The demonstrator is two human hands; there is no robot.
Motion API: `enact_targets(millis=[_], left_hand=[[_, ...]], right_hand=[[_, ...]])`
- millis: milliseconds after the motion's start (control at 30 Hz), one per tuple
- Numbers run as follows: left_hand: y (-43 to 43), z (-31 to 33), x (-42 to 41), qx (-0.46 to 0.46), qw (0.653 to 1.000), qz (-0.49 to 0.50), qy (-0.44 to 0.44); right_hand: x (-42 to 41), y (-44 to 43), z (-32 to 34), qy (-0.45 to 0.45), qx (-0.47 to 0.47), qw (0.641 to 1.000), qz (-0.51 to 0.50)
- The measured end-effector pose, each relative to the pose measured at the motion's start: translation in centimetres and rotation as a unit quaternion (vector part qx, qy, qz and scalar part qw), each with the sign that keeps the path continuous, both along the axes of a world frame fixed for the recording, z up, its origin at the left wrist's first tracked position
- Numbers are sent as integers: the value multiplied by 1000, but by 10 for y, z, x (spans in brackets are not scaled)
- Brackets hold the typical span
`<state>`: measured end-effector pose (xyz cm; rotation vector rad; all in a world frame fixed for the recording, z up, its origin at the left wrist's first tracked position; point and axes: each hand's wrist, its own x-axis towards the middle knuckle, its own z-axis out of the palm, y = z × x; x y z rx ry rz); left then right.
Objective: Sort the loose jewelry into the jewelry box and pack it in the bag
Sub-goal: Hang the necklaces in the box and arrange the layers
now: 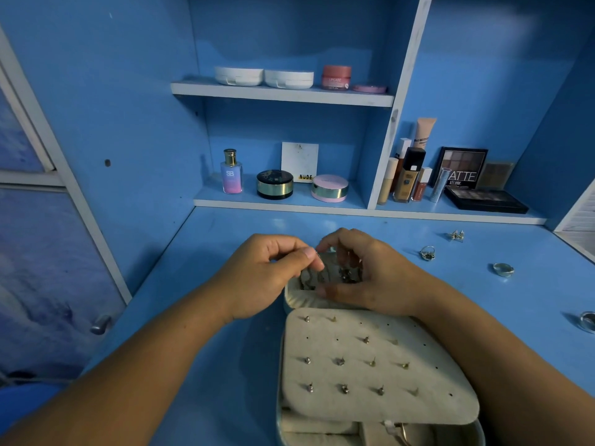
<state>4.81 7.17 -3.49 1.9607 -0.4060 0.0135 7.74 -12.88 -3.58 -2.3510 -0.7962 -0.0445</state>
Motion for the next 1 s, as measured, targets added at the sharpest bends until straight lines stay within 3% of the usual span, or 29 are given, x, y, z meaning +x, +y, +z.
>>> enact_targets(millis=[133,500,700,1000], left_hand=[[-1,-1,0,-5,1000,-9,10],[-4,4,-3,20,999,31,16],[-4,6,-4,-9,1000,20,5],[-9,2,-6,-37,999,-38,-6]], right_hand=[[0,2,-3,11,-53,998,28],[4,0,-7,-6,11,999,-42],[1,2,-5,51,47,997,-15],[0,4,-6,3,48,999,-13]])
